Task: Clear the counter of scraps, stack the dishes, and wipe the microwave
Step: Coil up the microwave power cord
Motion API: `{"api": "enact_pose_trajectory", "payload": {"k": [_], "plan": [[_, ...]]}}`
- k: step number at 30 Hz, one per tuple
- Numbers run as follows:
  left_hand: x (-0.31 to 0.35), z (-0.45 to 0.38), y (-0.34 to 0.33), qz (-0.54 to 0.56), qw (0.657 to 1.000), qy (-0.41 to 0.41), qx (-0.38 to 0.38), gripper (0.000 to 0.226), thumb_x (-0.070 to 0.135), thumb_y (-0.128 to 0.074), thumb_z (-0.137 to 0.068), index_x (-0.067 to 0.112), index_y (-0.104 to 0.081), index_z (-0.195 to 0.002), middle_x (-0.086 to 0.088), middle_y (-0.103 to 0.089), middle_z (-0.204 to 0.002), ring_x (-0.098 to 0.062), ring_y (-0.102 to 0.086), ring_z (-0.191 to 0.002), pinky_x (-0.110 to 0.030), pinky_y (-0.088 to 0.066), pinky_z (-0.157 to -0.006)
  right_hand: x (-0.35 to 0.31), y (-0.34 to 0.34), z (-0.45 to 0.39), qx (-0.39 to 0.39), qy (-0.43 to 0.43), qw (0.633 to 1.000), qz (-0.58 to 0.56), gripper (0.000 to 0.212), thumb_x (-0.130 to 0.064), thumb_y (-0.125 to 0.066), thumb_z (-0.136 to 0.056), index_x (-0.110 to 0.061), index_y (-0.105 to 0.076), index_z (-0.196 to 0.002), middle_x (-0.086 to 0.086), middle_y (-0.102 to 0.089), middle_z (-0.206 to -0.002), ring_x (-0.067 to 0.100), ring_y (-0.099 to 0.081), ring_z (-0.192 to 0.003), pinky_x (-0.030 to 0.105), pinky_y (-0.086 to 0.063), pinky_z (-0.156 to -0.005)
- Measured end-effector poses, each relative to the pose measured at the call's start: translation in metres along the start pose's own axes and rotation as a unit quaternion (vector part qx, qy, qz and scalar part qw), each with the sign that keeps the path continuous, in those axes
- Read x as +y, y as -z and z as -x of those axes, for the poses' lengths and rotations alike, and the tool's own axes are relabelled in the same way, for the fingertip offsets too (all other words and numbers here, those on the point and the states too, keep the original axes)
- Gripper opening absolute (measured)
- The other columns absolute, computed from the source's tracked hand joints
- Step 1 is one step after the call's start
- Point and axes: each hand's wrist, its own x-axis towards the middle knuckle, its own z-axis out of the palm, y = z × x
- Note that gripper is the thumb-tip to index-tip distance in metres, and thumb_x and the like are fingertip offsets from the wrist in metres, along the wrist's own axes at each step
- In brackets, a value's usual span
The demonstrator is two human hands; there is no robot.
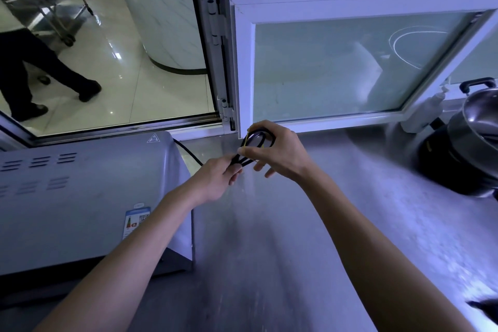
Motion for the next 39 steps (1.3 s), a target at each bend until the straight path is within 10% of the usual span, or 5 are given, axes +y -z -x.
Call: {"api": "enact_pose_trajectory", "payload": {"k": [24, 39], "plan": [[-0.014, 0.001, 0.004, 0.041, 0.998, -0.015, 0.053, 0.023, 0.024, -0.039, -0.106, 0.017, -0.057, -0.094, -0.005, -0.065, -0.074, -0.003, -0.044, -0.05, -0.017, -0.034, -0.051, 0.009, -0.019, -0.01, -0.045, -0.042, 0.983, -0.173, 0.04, -0.028, -0.089, -0.071, -0.01, -0.067, -0.1, 0.012, -0.071, -0.083, 0.026, -0.067, -0.063, 0.036, -0.056, -0.053], [-0.013, 0.005, 0.006, 0.064, 0.997, 0.0, 0.045, 0.026, 0.027, -0.039, -0.107, 0.019, -0.053, -0.086, -0.002, -0.059, -0.07, -0.006, -0.042, -0.054, -0.018, -0.033, -0.05, -0.002, -0.017, -0.019, -0.103, -0.05, 0.993, -0.024, 0.027, -0.029, -0.082, -0.072, -0.017, -0.07, -0.093, 0.008, -0.074, -0.085, 0.023, -0.069, -0.06, 0.034, -0.057, -0.054]]}}
